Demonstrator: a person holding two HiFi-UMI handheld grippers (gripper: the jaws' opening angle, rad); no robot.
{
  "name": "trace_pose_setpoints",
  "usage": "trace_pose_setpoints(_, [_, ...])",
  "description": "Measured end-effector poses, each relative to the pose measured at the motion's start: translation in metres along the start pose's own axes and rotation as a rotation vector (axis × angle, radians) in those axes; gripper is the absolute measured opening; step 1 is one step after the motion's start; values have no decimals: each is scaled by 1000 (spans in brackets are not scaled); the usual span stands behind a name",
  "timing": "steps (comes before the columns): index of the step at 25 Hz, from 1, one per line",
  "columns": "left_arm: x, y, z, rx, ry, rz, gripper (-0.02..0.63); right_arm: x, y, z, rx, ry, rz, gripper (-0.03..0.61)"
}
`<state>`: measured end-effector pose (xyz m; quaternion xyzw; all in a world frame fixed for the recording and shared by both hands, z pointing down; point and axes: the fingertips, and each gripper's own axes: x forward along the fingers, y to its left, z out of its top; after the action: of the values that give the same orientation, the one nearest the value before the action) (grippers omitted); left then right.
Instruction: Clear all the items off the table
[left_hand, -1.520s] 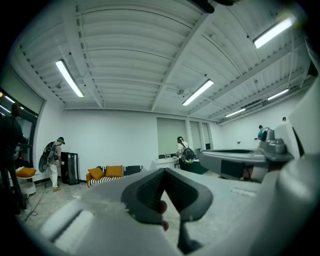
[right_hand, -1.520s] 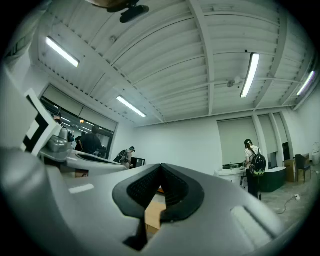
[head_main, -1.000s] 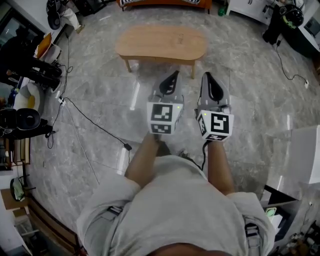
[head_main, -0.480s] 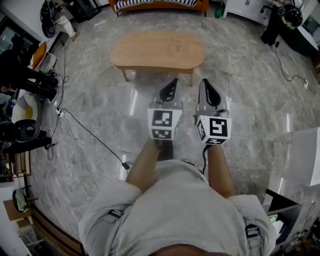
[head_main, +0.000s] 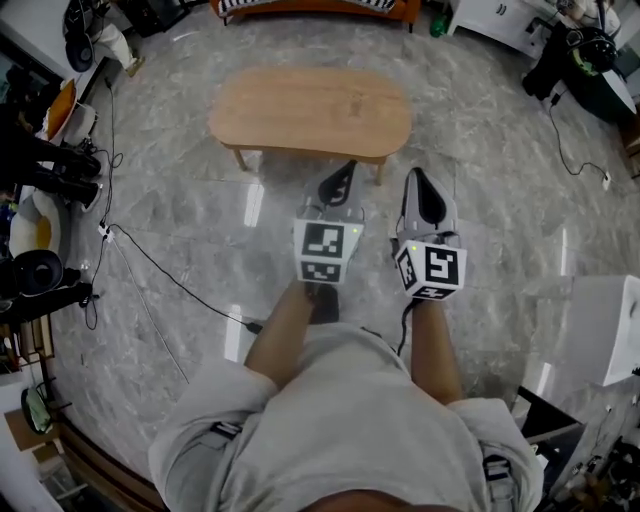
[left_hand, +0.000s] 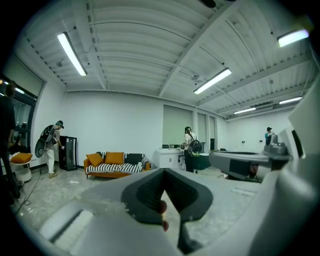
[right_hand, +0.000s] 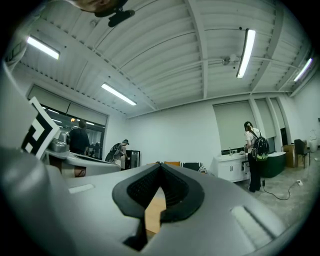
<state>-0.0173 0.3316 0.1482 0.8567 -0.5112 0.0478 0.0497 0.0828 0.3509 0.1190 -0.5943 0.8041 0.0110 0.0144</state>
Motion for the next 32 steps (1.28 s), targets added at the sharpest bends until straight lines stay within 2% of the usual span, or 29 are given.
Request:
trace_pose_setpoints(4, [33, 48, 4, -47, -8, 2, 20, 51, 6, 3, 10, -14, -3, 6])
trace_pose_setpoints(9, [76, 93, 3, -37, 10, 2, 20, 109, 6, -1, 26, 2, -13, 6])
trace_pose_setpoints(12, [98, 121, 8, -85, 13, 12, 20, 137, 5, 2, 19, 17, -12, 6])
trace_pose_setpoints(19, [166, 143, -4, -98, 40, 28, 20, 211, -35, -24, 38, 41, -1, 6])
trace_pose_setpoints(28, [291, 166, 24, -23, 60, 41, 20, 334, -95, -21, 80, 19, 68, 6])
trace_pose_setpoints(32, [335, 168, 15, -9, 116, 27, 20, 366, -125, -30, 101, 35, 55, 6])
